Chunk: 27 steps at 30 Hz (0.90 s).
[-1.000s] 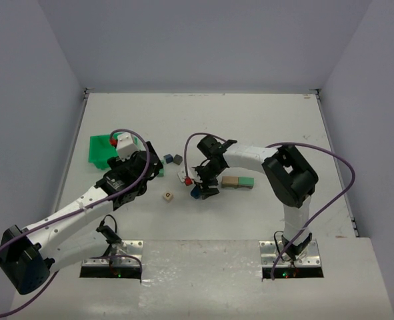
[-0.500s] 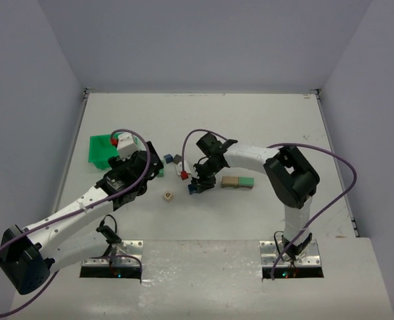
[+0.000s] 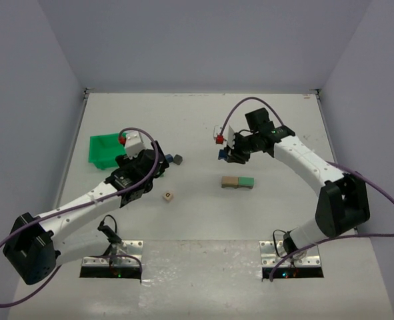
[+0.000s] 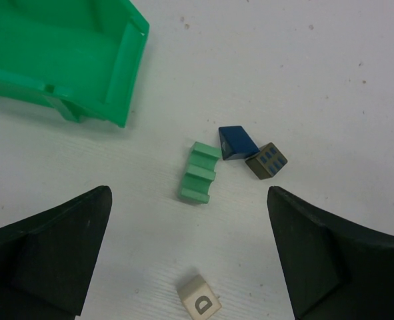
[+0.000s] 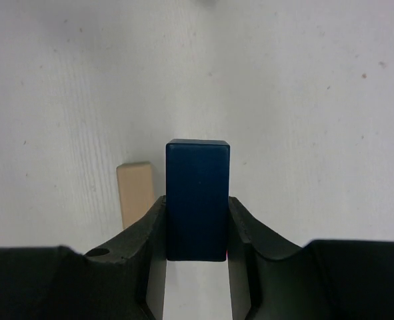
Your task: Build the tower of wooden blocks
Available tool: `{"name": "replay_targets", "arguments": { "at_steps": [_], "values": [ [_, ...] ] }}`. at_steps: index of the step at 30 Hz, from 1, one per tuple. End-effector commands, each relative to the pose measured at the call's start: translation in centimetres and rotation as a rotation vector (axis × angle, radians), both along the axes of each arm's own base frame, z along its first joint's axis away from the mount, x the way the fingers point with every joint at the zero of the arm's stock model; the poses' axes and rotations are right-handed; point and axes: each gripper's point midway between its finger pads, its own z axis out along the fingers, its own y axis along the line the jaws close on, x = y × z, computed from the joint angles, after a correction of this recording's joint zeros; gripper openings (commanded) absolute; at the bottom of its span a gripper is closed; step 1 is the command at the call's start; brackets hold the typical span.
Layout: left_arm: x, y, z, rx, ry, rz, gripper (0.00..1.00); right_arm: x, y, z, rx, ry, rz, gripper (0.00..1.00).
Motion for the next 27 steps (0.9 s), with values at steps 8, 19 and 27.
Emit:
{"name": "replay_targets", "arguments": {
  "at_steps": [8, 19, 27],
  "values": [
    [4.3, -3.5, 1.7, 0.041, -0.043, -0.095, 1.00, -2.5, -3.4, -2.8, -0.026, 0.077, -0.013, 0.13],
    [4.2, -4.0, 0.2, 0.049, -0.032, -0.136, 1.00, -4.4, -4.1, -4.9, -0.021, 0.092, 0.064, 0.16],
    [4.1, -4.1, 0.1, 0.048, -0.021, -0.146, 1.00, -4.5, -3.9, -5.4, -0.001, 0.097, 0.091, 0.18]
  ]
}}
